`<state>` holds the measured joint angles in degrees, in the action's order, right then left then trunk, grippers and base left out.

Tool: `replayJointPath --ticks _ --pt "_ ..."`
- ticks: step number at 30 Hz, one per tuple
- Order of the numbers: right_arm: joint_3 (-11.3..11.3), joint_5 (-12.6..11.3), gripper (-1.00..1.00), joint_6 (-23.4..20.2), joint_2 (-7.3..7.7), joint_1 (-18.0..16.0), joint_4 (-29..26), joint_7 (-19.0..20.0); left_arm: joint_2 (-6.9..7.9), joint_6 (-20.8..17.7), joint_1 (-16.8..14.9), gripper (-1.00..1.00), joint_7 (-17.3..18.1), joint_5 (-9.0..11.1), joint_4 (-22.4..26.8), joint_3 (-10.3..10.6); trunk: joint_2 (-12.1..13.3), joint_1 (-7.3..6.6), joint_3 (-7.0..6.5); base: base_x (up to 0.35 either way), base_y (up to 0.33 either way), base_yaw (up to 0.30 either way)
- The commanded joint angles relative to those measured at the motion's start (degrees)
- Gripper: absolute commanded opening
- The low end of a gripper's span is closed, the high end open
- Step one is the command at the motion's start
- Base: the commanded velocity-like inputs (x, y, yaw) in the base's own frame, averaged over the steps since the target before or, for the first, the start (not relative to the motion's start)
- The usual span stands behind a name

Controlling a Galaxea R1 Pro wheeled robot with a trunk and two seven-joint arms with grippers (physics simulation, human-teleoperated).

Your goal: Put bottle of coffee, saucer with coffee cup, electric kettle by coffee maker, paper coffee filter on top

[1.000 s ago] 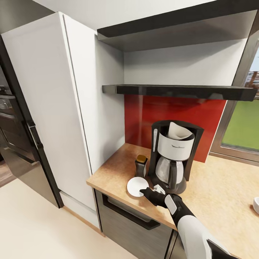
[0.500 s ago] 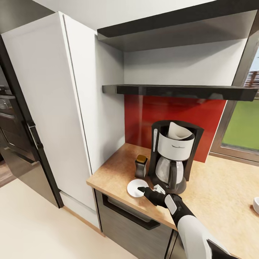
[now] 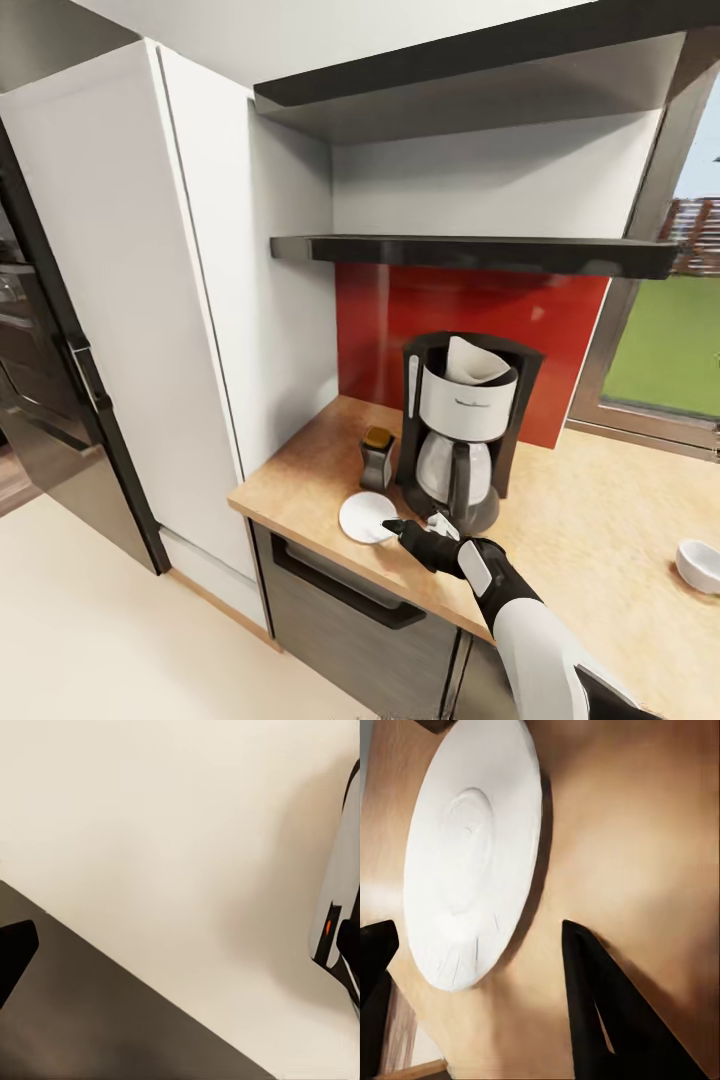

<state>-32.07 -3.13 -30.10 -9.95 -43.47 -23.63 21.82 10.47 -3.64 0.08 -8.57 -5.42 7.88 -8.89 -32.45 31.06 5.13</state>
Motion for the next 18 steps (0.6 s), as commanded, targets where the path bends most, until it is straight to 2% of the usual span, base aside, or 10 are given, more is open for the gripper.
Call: replayJointPath --ticks 1,18 --pt "-0.31 -0.12 1.00 -0.48 -0.05 -0.03 -0.10 -0.03 -0.02 -0.36 0.01 1.00 -0.04 -0.53 0.19 -0.43 -0.09 0.00 0.11 -0.257 -0.128 0.000" --pt "-0.24 -0.21 1.00 -0.35 -0.05 -0.03 2.87 -0.03 -0.10 -0.23 -0.14 1.00 -1.69 -0.18 0.49 -0.35 -0.09 0.00 0.11 -0.329 -0.014 0.000"
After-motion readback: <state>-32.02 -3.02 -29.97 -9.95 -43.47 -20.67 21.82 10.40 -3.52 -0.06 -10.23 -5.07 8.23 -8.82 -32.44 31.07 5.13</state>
